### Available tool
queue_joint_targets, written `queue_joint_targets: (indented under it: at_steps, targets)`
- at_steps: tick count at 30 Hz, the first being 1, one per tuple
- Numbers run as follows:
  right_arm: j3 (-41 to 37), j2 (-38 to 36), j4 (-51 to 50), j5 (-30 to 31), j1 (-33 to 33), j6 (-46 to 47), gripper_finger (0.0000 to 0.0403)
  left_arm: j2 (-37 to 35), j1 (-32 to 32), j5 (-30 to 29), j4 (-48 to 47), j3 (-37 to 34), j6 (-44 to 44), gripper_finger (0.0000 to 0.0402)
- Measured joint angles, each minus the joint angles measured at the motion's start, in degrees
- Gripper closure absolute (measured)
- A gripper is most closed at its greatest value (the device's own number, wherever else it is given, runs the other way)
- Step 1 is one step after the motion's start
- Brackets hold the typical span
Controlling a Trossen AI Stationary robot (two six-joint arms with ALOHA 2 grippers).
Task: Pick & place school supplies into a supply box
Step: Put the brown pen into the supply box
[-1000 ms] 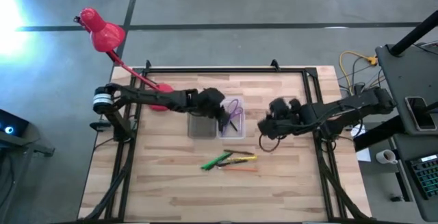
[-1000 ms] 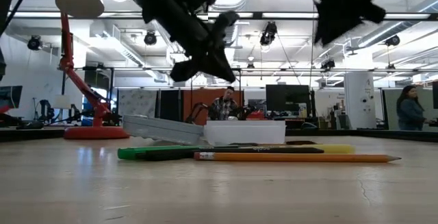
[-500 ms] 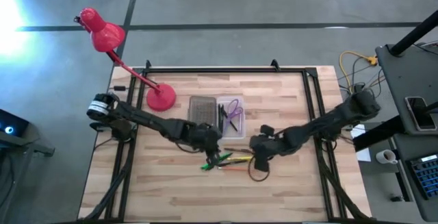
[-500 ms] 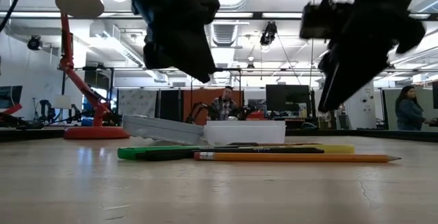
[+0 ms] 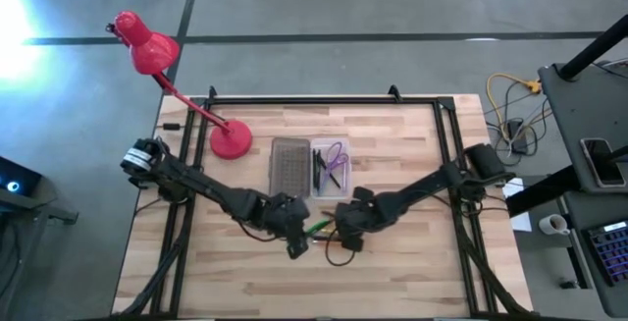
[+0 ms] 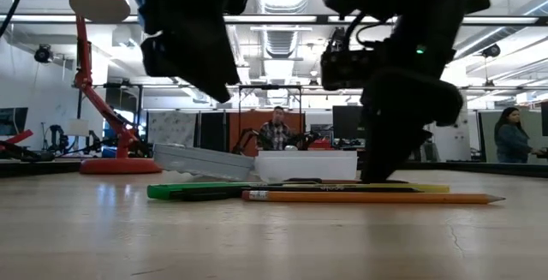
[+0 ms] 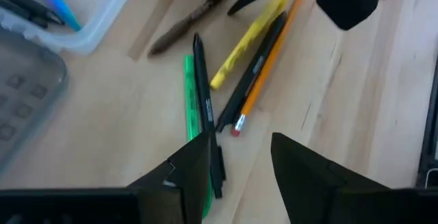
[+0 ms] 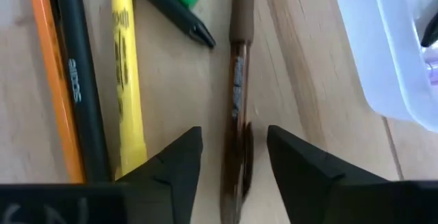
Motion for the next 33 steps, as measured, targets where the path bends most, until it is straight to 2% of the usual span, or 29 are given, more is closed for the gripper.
queue_joint_targets:
  at_steps: [4,9,12,17,21,23,25,27,31,33]
  targets:
    - [1.6,1.3,-0.2,-0.8,-1.4,0.3,0.0277,-0.2,-1.0,-0.4,-1.1,0.0,-1.0,0.0262]
    - [1.6,2.7,-1.3,-7.7,-4.1,1.4,0.0353,-0.3,-1.4,-1.4,-2.1,0.0,-1.1,0.0262]
    - [1.1,1.1,-1.0,-7.4,-3.1,0.3,0.0381,-0.3,-1.7,-1.4,-2.7,0.0,-1.1,0.0262]
    - [0.9,-4.2,-3.9,-7.1,-1.3,6.3,0.0387,-0.4,-1.7,-1.4,-3.5,0.0,-1.0,0.0262]
    - [1.7,-13.0,-1.3,-1.0,-1.2,14.8,0.0389,-0.4,-1.9,-1.4,-5.6,-0.1,-0.9,0.0262]
    - [1.5,-16.8,-0.4,3.4,-2.5,22.0,0.0389,-0.5,-2.2,-1.4,-6.2,-0.3,-1.1,0.0262]
    - [0.6,-19.3,-0.9,5.1,-5.6,34.0,0.0388,-0.5,-2.6,-1.4,-6.7,-1.0,-2.5,0.0262]
    - [-0.8,-20.2,0.6,5.1,-10.1,41.2,0.0381,-0.5,-3.0,-1.4,-6.5,-1.9,-4.2,0.0262]
    - [-3.5,-17.7,9.3,-1.8,-17.1,40.6,0.0341,-0.5,-3.5,-1.3,-5.6,-3.7,-6.5,0.0262]
    - [-3.6,-16.8,10.3,-2.3,-18.4,41.0,0.0314,-0.5,-3.6,-1.3,-4.8,-4.5,-6.9,0.0262]
